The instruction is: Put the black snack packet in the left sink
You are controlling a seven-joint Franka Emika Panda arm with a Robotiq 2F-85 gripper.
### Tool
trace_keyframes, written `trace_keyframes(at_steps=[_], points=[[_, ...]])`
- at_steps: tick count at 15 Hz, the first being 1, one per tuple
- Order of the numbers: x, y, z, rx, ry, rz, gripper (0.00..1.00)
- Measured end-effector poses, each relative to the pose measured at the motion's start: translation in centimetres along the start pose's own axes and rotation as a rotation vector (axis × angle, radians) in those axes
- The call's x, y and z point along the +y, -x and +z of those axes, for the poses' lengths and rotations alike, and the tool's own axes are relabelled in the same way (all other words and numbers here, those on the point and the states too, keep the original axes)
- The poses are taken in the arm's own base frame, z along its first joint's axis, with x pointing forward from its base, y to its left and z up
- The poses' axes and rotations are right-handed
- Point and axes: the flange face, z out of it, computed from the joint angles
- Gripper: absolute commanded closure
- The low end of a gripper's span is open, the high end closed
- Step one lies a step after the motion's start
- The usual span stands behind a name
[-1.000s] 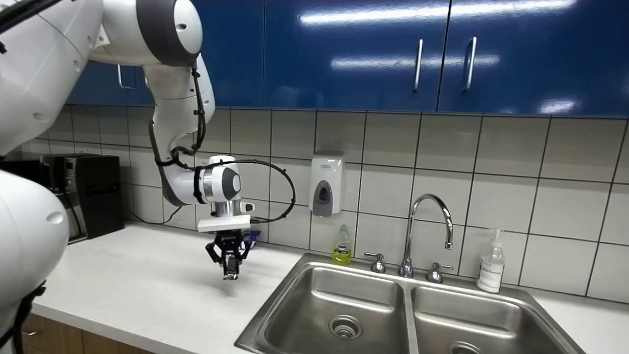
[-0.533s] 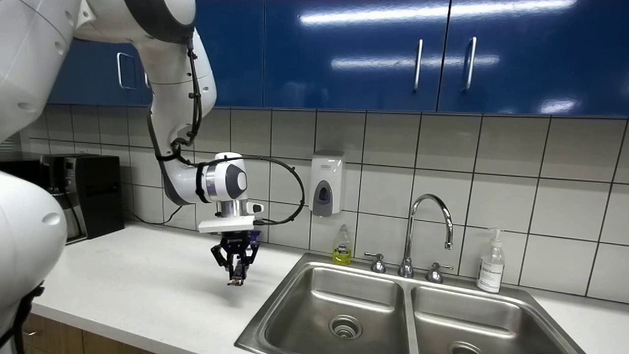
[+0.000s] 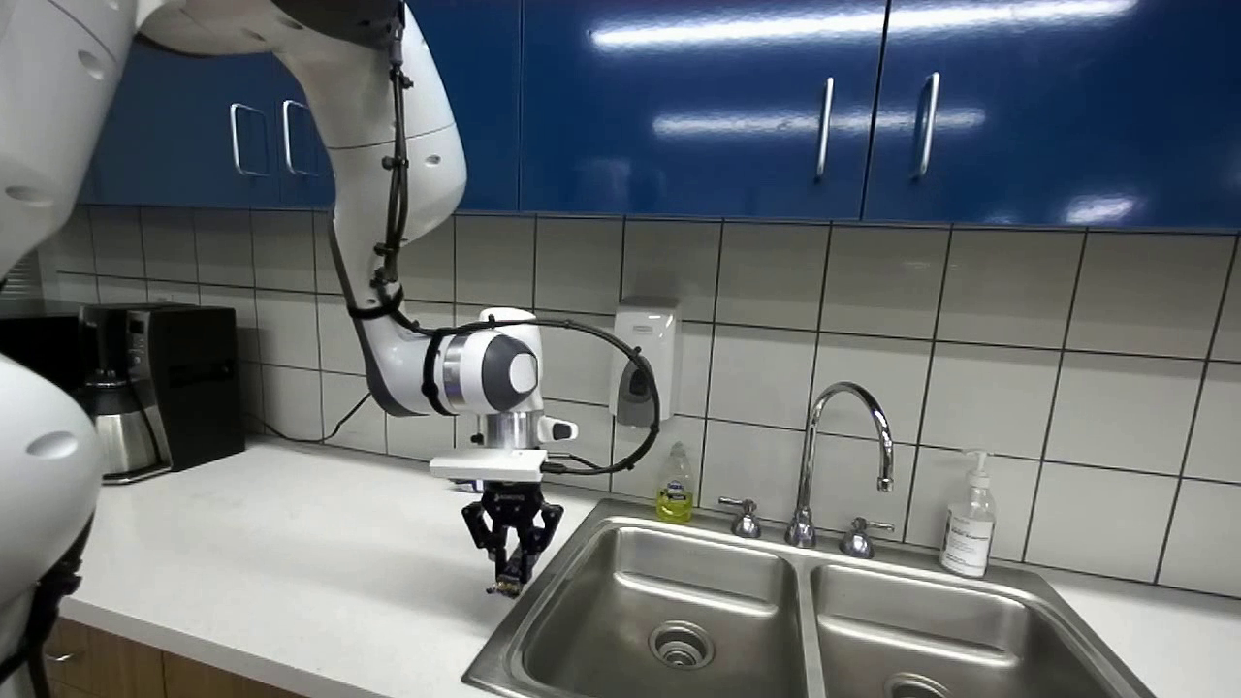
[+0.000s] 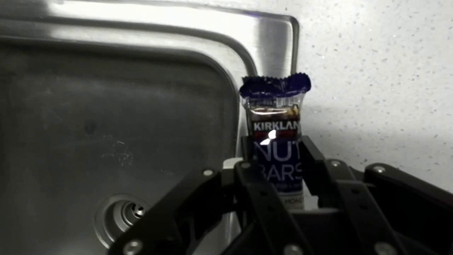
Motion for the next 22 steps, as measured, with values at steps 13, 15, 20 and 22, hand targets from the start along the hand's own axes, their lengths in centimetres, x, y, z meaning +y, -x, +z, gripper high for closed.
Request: trace_keyframes(at_steps=[13, 15, 20, 22], points=[[14.2, 1.4, 0.8, 0.033, -0.036, 0.234, 0.91], [15.5, 0.5, 1.5, 0.033, -0.041, 0.255, 0.91], [17.6, -2.0, 4.6, -0.008, -0.049, 0.279, 0.91], [18.1, -2.9, 6.3, -0.034, -0.053, 0.280, 0.91]])
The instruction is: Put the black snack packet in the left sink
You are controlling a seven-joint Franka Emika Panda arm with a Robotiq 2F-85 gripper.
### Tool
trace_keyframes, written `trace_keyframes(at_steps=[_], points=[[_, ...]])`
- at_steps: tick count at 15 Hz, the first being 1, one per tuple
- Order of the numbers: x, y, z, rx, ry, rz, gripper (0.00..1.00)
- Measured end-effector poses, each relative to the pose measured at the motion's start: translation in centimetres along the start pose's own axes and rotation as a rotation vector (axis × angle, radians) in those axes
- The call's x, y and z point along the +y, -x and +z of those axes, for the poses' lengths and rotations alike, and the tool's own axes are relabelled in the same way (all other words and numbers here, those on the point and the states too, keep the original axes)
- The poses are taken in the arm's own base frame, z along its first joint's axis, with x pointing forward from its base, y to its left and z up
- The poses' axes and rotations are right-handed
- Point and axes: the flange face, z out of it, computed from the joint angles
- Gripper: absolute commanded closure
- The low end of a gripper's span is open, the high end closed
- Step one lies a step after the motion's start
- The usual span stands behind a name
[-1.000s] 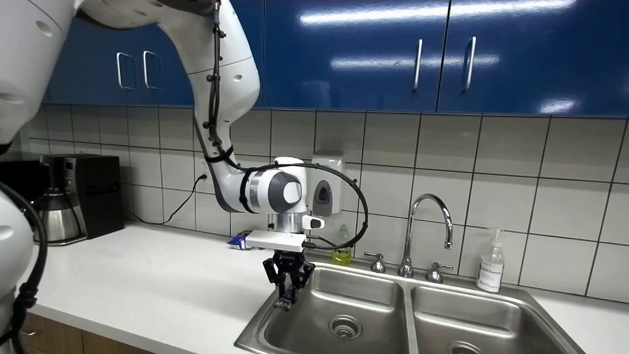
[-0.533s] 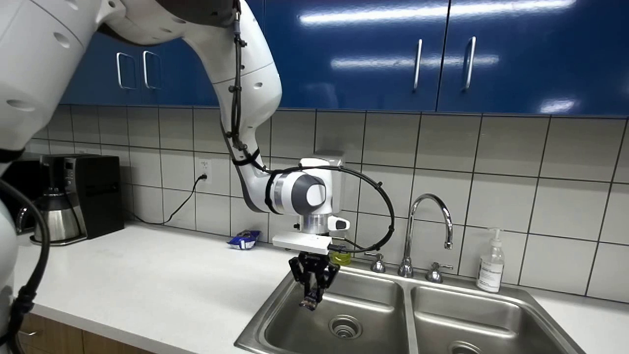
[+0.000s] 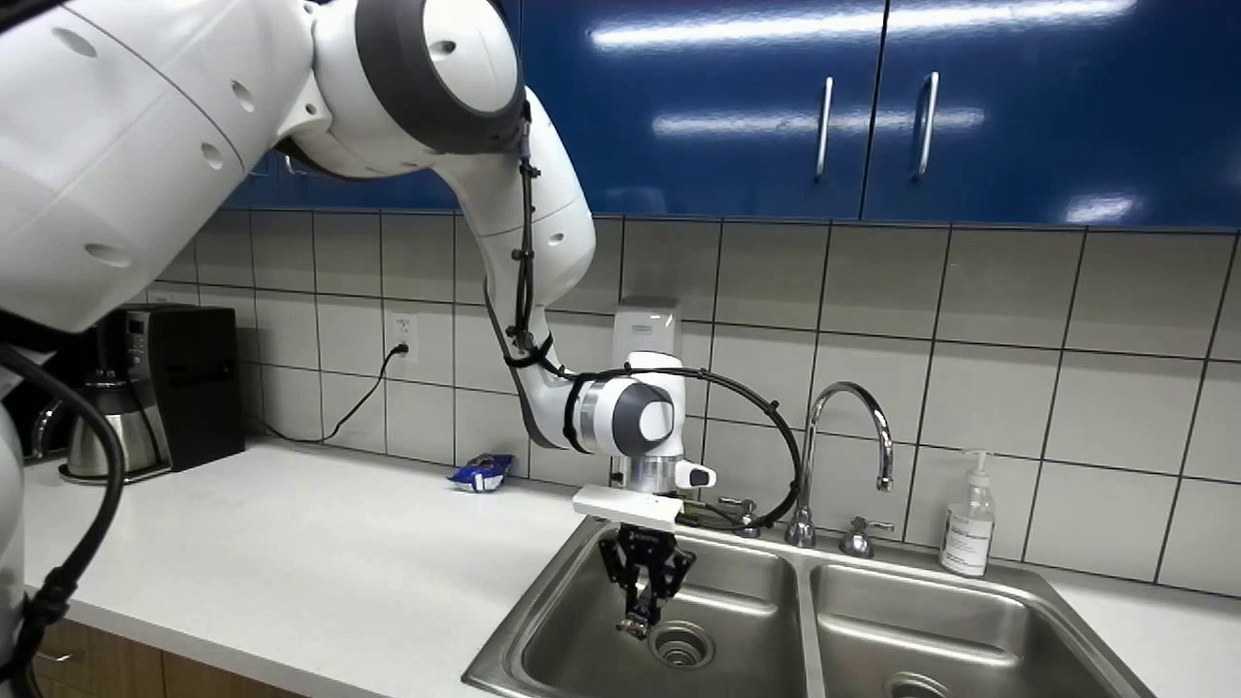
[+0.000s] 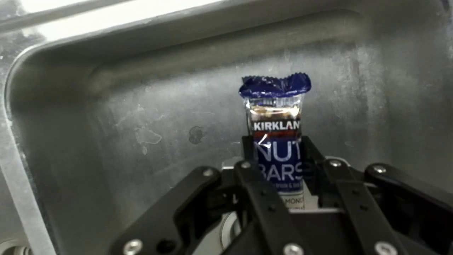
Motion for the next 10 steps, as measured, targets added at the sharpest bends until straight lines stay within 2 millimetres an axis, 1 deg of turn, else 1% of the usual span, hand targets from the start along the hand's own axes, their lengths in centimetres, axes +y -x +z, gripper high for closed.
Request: trace_keyframes(at_steps=[5, 10], points=[[0.3, -1.9, 3.6, -0.055, 0.000, -0.002, 0.91], [0.4, -3.3, 6.6, -0.081, 0.006, 0.002, 0.91]])
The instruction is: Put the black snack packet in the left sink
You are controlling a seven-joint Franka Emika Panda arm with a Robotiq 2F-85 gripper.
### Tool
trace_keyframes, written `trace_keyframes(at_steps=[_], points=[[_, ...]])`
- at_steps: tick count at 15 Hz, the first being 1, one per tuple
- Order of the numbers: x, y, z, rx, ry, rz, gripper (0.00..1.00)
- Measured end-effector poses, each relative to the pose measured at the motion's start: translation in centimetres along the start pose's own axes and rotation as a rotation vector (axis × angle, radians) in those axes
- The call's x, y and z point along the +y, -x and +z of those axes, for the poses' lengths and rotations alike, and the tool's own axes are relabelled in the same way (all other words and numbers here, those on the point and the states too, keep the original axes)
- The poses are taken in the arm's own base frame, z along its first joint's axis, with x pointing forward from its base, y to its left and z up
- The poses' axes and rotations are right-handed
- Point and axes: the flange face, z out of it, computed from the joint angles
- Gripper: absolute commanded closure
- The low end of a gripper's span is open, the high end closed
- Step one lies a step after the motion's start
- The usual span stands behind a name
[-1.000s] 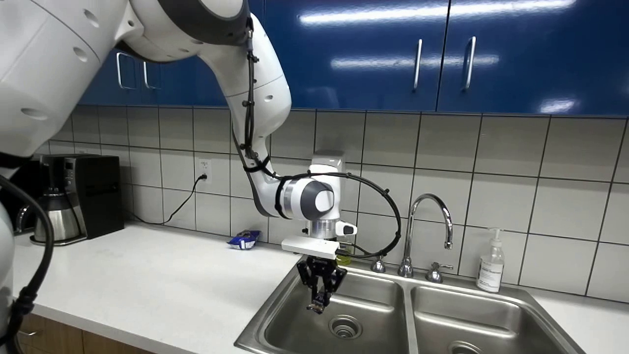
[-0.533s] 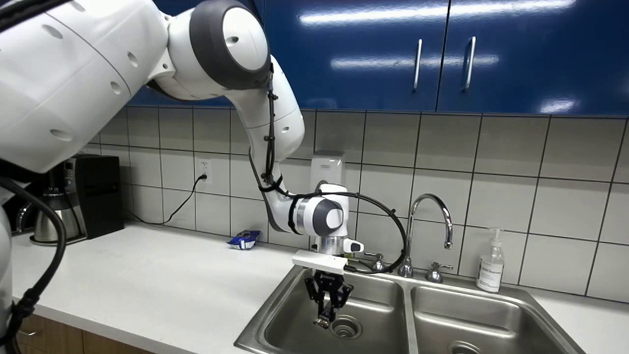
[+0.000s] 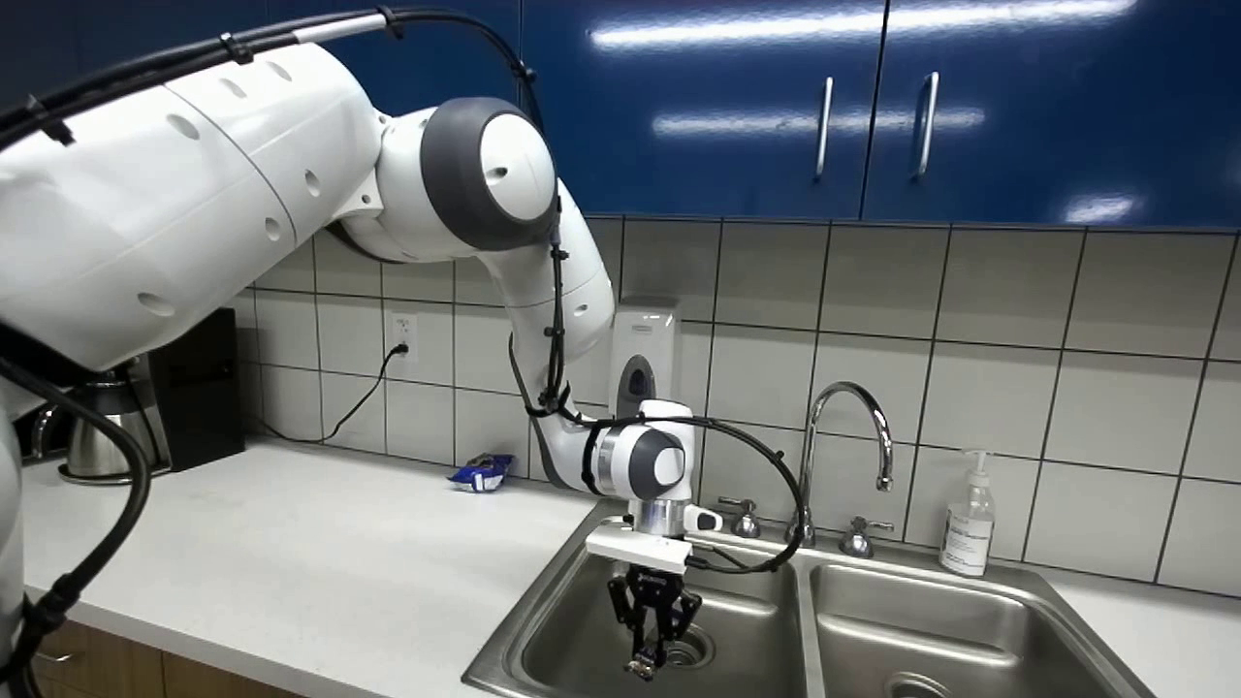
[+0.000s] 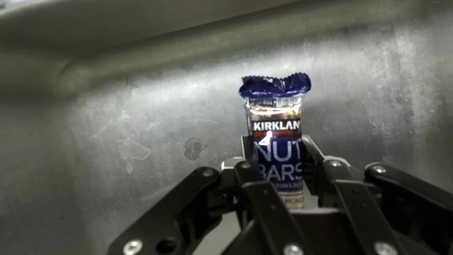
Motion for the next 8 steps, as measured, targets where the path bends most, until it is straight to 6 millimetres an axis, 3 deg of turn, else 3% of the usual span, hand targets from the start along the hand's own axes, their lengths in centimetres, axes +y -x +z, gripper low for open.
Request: trace_keyframes(at_steps=[8], points=[[-0.3, -1.3, 4.0, -0.055, 0.002, -0.004, 0.91]])
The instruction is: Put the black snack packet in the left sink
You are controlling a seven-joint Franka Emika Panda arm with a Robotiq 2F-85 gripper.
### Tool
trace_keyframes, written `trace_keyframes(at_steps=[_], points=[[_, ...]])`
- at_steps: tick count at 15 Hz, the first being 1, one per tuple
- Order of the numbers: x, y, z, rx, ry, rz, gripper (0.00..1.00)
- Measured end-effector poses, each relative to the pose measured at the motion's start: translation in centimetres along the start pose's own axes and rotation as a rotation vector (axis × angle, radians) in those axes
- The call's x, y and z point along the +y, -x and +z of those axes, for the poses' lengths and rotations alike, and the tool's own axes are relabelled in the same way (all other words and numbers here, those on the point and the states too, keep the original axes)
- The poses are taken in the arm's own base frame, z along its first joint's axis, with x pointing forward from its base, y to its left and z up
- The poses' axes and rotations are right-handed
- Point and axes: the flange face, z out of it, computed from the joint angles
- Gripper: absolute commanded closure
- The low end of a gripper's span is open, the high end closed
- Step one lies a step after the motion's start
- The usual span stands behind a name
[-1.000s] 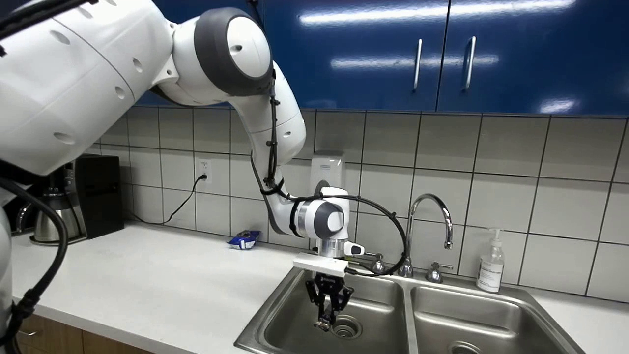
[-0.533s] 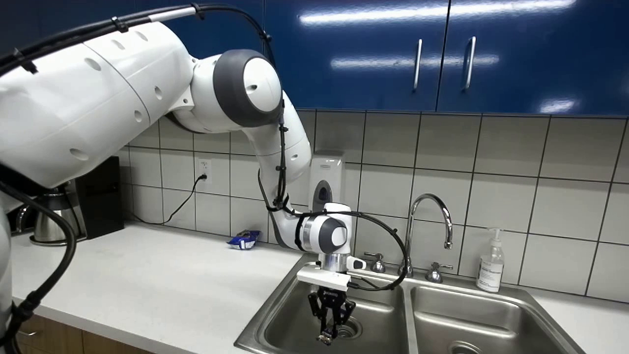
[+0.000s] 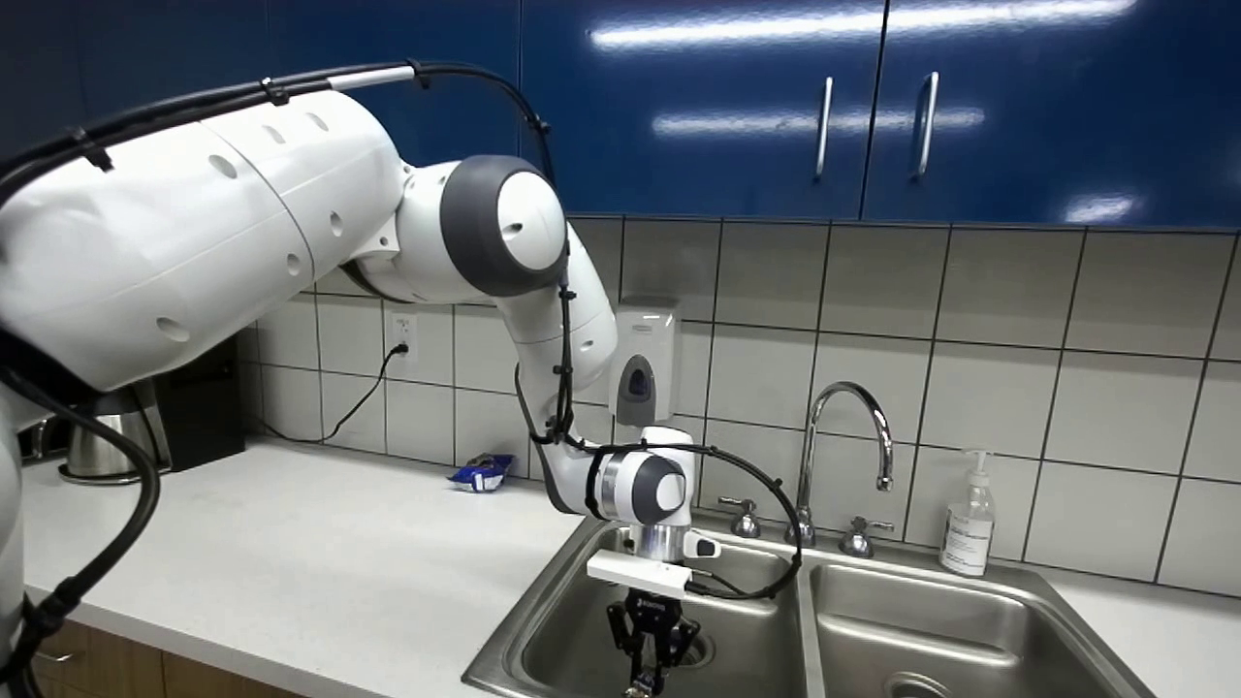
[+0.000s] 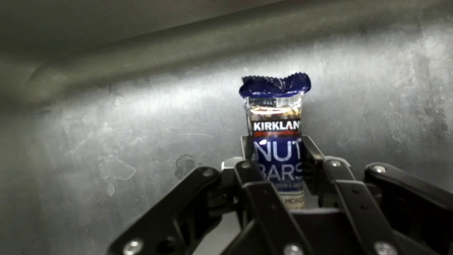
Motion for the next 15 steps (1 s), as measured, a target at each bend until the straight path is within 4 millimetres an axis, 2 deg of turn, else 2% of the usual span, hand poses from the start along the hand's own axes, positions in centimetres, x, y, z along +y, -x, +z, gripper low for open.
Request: trace_keyframes(at_steps=[15], points=[[-0.7, -1.6, 3.1, -0.043, 0.005, -0.007, 0.91]])
